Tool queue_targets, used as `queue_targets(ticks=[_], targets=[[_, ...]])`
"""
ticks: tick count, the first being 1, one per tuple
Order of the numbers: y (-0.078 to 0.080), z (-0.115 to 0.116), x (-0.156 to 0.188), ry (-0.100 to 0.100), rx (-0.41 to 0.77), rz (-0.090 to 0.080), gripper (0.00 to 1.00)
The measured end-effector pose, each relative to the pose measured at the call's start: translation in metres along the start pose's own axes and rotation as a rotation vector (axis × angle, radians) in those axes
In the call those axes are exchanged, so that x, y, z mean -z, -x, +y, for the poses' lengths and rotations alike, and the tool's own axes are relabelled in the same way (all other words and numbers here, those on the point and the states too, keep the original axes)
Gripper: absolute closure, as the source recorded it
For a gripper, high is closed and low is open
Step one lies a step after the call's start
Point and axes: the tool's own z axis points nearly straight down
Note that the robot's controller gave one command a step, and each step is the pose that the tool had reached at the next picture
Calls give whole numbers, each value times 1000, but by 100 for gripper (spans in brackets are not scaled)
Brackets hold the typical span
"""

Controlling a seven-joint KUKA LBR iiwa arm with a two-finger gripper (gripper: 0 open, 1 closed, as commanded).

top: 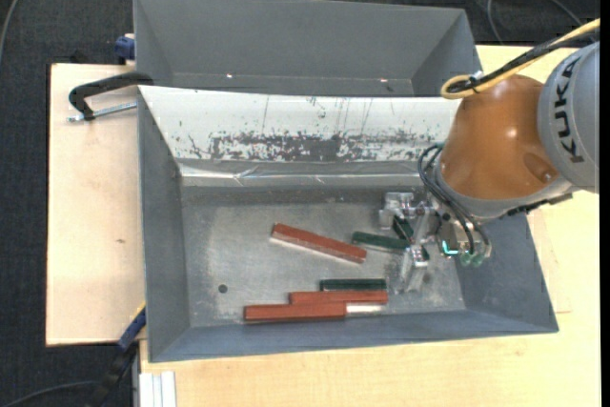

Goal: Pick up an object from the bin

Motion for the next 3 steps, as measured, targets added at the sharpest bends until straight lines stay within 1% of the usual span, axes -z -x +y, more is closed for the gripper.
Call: queue_targets(ticks=[1, 2, 3], targets=[[36, 61, -71, 3, -48, -5, 0], [40, 104, -35, 4, -72, -16, 0], [44, 115, -35, 2, -129, -12, 0]])
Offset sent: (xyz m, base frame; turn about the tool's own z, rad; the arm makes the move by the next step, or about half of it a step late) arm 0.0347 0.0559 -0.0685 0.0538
